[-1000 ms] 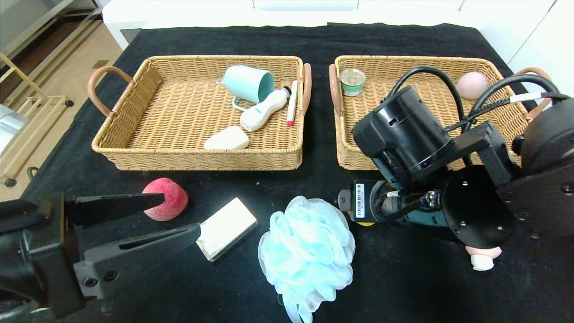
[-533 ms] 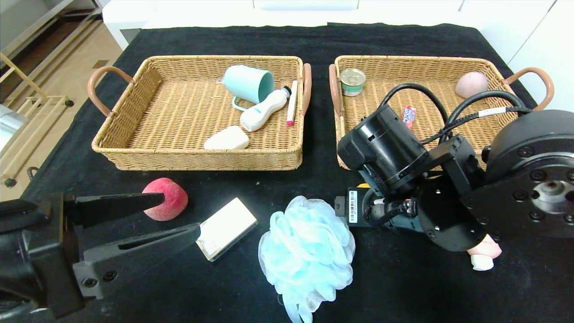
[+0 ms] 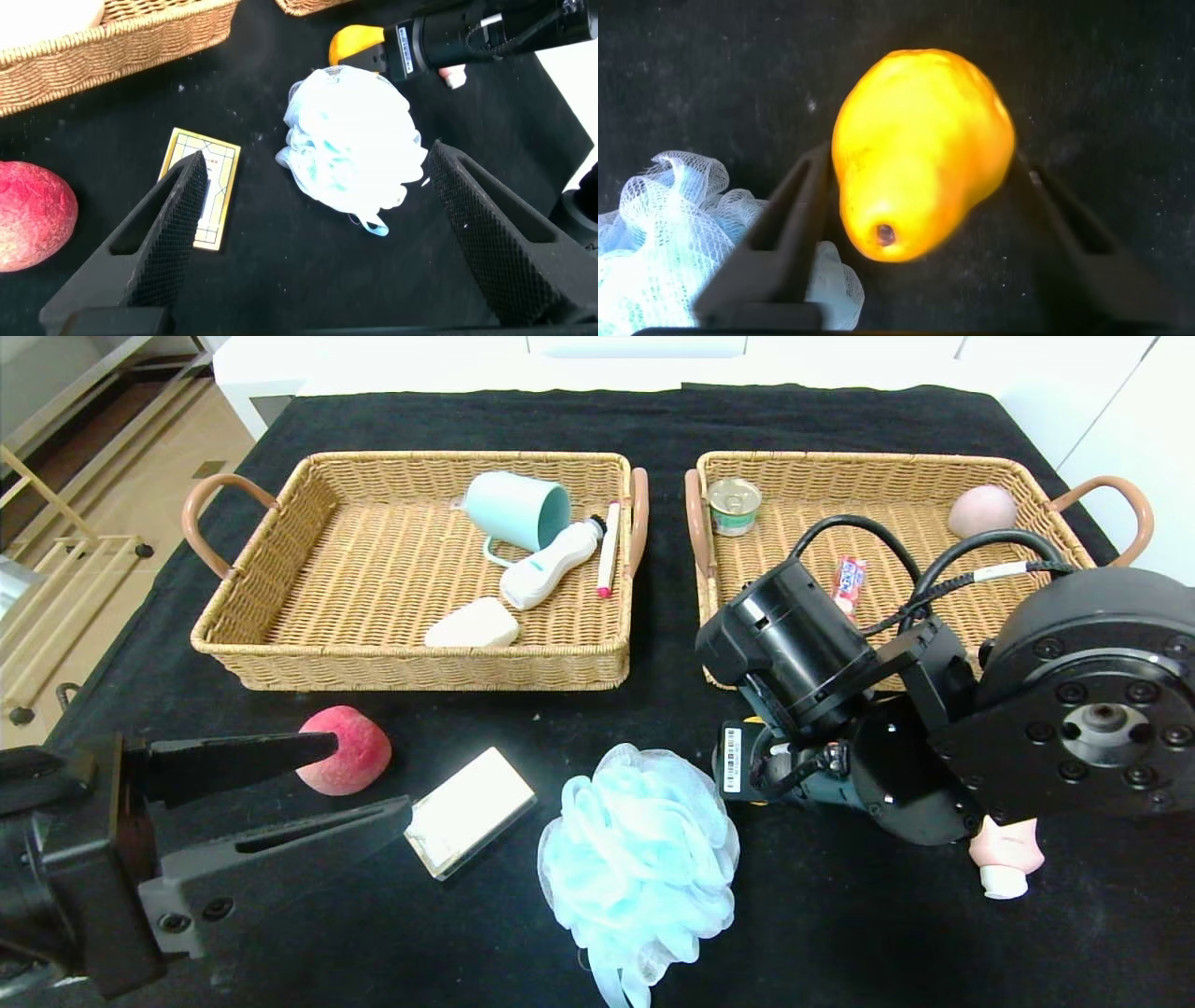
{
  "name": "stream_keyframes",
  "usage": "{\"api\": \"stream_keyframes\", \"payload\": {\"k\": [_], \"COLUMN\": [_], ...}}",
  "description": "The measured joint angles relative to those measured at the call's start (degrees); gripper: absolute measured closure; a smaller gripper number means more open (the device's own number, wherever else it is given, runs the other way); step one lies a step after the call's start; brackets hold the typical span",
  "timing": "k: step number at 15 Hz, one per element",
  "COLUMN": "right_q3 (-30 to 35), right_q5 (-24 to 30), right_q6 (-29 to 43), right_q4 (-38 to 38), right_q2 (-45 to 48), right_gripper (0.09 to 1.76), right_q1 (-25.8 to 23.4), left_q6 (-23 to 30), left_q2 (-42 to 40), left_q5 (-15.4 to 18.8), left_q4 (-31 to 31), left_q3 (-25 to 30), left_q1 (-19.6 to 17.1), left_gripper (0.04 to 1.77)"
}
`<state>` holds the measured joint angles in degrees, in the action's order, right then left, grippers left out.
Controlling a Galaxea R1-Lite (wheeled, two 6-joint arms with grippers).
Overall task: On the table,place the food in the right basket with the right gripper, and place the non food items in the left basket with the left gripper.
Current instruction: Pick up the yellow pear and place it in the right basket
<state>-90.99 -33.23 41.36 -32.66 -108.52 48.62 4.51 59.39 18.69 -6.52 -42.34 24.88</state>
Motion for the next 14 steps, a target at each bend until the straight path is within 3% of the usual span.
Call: {"api": "stream_keyframes", "payload": {"k": [3,14], "right_q3": [0.04,0.2], "right_q5": [0.0,0.02], "right_q6": [0.0,0.0], "right_q4": [0.02,-0.02], "right_q2": [-0.2,-0.29], "right_gripper": [0.69,0.71], "right_q1": [0.0,-0.13], "left_q6": [0.02,0.06], "left_q2": [-0.2,-0.35], "left_q5": [0.0,-0.01], "left_q4": [0.0,0.07], "left_q3": [-0.05,-0.02], "left_q1": [0.0,0.44], "left_gripper": [0.09,0.09]}}
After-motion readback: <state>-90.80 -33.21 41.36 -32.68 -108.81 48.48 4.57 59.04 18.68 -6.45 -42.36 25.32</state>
